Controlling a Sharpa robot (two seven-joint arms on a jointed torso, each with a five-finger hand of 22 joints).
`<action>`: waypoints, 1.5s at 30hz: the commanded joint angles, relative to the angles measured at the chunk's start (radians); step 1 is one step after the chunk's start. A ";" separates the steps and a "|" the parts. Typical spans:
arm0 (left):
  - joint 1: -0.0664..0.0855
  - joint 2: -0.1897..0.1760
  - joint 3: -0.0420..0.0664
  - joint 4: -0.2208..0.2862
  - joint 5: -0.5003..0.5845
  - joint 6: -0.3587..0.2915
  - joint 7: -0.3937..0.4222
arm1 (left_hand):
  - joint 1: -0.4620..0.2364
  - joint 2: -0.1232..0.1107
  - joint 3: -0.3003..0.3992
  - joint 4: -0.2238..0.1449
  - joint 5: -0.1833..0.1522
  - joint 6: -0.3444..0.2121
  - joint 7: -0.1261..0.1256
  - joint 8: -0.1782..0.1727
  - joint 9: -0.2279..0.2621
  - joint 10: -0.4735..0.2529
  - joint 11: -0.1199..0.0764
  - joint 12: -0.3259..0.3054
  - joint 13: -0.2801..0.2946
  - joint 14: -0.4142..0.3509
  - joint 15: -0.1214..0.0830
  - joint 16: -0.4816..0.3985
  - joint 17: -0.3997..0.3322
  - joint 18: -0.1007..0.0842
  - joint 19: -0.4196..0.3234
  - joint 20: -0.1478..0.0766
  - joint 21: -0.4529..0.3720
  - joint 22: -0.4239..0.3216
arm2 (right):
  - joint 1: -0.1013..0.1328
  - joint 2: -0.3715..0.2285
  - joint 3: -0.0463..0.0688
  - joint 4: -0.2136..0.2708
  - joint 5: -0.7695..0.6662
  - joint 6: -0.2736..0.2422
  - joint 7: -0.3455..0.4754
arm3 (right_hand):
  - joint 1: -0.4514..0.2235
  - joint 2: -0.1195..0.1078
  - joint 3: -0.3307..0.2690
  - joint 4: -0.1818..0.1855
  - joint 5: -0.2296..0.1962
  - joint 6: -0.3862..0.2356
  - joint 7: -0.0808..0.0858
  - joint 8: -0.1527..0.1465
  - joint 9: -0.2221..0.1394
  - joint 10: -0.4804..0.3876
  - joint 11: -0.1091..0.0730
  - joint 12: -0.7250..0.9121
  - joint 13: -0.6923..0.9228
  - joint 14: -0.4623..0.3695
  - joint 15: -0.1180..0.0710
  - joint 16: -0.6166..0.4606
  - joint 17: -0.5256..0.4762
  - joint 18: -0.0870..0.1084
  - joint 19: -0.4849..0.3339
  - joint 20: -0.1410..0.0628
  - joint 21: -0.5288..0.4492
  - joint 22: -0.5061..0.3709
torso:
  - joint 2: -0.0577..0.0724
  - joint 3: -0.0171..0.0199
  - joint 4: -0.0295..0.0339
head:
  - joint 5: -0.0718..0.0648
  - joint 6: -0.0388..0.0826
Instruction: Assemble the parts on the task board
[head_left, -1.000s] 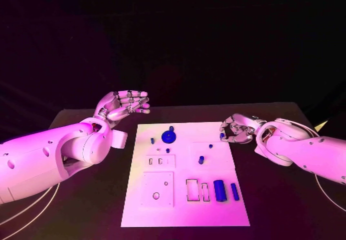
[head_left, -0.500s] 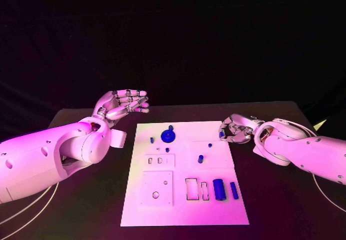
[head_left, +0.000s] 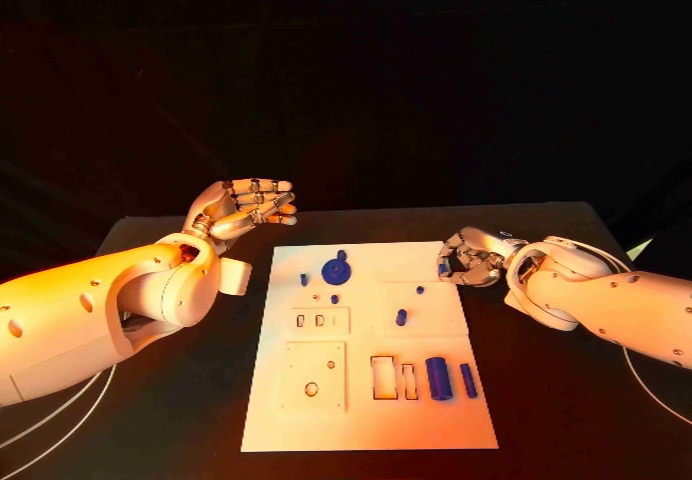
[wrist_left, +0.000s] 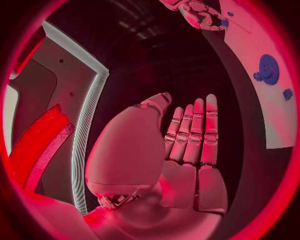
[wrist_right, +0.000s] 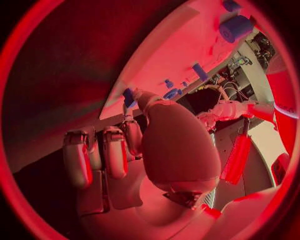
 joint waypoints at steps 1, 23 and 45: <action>0.001 0.000 0.001 0.002 0.003 0.013 0.005 | -0.012 0.000 0.007 0.001 -0.006 -0.007 0.036 -0.004 -0.001 -0.005 0.004 -0.003 0.000 -0.003 0.001 0.005 0.001 0.005 -0.008 -0.001 0.004 0.001 | -0.002 0.000 -0.001 0.004 -0.007 -0.024 -0.030 | 0.006 0.022 0.007 -0.003 0.008 0.006 -0.005 0.015 0.018 0.000 -0.008 0.000 0.030 0.099 -0.005 0.000 0.234 -0.014 0.103 -0.009 0.003 0.263 | 0.000 -0.0003 0.0001 | 0.002 -0.001; 0.001 0.011 0.000 -0.033 0.004 0.016 -0.003 | -0.012 0.001 0.009 0.000 -0.007 -0.007 0.036 -0.004 0.000 -0.006 0.004 -0.003 0.000 -0.003 0.001 0.004 0.002 0.005 -0.010 -0.001 0.007 0.003 | 0.057 0.067 0.003 0.253 -0.087 -0.126 -0.261 | -0.034 0.027 0.068 -0.025 0.048 -0.035 0.012 0.036 0.029 -0.007 0.006 -0.018 0.020 0.097 0.005 -0.003 0.228 -0.014 0.103 -0.002 0.003 0.263 | -0.015 -0.0069 -0.0017 | 0.020 -0.016; 0.001 0.030 0.000 -0.049 0.004 0.019 -0.003 | -0.011 0.001 0.010 -0.002 -0.008 -0.008 0.036 -0.004 0.000 -0.007 0.004 -0.003 0.000 -0.004 0.001 0.005 0.004 0.005 -0.013 -0.001 0.009 0.004 | -0.032 0.287 -0.007 0.237 -0.166 -0.079 -0.354 | -0.049 0.012 0.069 -0.031 0.047 -0.031 0.009 0.047 0.033 -0.005 0.004 -0.017 0.023 0.097 0.004 -0.004 0.227 -0.014 0.103 -0.002 0.003 0.263 | -0.015 -0.0092 -0.0031 | 0.040 -0.023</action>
